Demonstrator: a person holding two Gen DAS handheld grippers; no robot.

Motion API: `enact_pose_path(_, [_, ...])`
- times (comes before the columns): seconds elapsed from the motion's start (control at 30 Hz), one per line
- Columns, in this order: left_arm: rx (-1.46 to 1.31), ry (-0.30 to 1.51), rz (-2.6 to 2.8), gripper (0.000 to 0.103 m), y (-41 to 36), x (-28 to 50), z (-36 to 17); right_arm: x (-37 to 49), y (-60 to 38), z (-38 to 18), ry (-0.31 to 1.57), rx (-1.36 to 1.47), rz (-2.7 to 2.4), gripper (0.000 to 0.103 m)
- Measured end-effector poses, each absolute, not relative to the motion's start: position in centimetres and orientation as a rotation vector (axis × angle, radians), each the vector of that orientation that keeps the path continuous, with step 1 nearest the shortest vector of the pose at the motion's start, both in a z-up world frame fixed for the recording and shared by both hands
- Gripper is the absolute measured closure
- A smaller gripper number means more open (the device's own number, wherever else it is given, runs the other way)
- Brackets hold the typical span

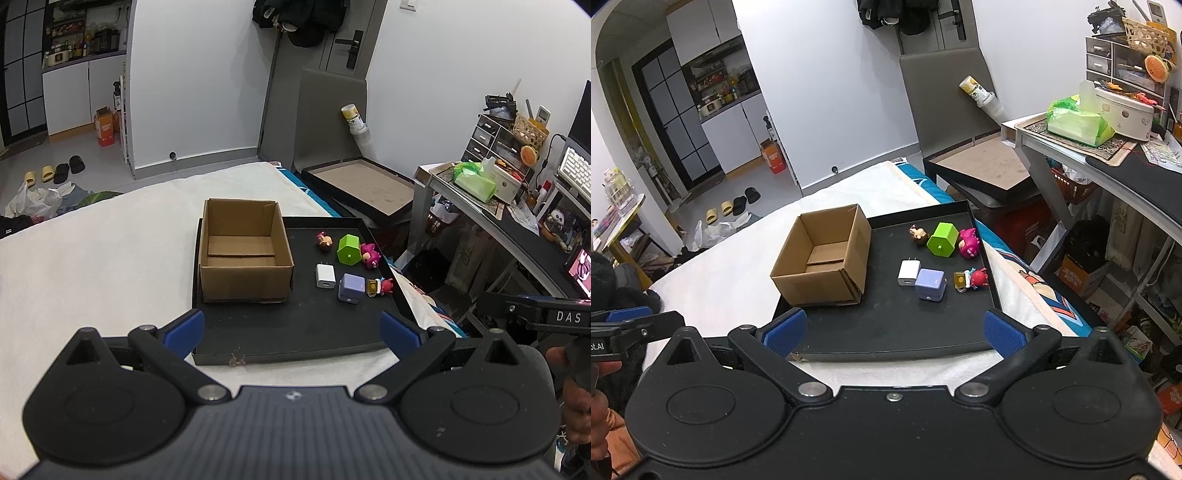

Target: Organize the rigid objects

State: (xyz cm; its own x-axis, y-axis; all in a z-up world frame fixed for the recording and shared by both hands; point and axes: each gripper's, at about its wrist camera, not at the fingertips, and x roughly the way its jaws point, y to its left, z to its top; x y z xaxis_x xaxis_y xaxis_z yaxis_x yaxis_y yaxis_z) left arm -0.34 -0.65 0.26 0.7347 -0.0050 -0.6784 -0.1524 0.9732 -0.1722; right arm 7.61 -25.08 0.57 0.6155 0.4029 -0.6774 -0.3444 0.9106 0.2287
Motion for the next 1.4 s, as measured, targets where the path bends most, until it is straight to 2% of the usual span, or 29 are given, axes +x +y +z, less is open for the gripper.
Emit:
enact_pose_path(0.7, [-0.256, 0.771, 0.118, 0.002, 1.7, 2.5, -0.4, 9.6, -24.6, 0.5, 0.813, 0.067, 0.408, 0.0])
enact_pose_path(1.4, [-0.305, 0.877, 0.151, 0.003, 4.4, 8.2, -4.1, 14.7, -23.7, -3.2, 0.91, 0.061, 0.408, 0.0])
